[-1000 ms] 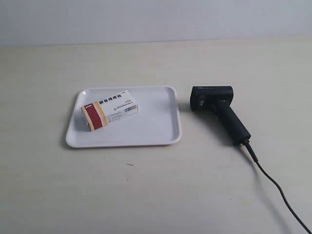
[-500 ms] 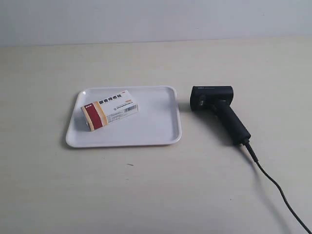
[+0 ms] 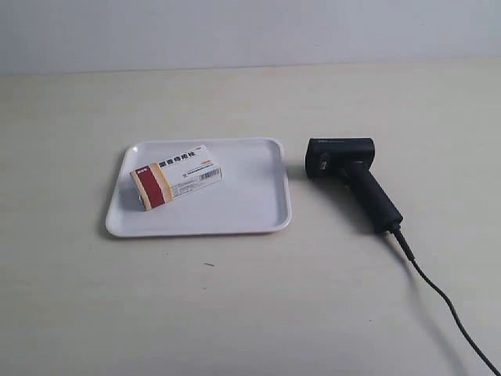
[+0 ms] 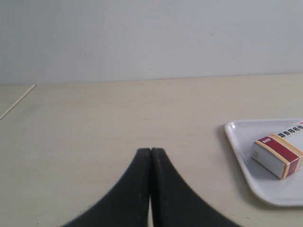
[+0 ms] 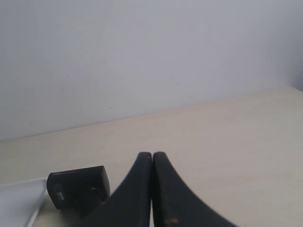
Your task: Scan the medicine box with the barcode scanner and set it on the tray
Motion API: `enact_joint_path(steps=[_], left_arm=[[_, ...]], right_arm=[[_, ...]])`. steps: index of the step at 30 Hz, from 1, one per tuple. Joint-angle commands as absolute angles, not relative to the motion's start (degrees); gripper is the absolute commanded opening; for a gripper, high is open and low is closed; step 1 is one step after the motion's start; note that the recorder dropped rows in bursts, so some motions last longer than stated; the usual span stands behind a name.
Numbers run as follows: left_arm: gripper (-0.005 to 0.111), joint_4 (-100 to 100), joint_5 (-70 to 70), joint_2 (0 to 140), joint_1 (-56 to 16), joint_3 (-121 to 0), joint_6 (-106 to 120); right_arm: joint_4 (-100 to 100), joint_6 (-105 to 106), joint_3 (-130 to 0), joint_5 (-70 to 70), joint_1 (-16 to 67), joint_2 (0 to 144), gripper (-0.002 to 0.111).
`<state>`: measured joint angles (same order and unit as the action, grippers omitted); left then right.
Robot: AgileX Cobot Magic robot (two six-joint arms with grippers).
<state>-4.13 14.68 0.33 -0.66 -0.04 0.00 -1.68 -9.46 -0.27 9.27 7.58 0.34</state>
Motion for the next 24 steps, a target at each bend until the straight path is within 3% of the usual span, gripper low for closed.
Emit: enact_joint_path(steps=[1,24], left_arm=[[0.001,-4.54,14.76,0.00,-0.55,0.00,-0.47],[0.001,-4.54,14.76,0.00,-0.55,0.00,-0.47]], right_arm=[[-1.12,-9.00,0.00,9.29,7.28,0.00,0.000],[-1.26,-9.11,0.00,10.65,7.28,0.00,0.000]])
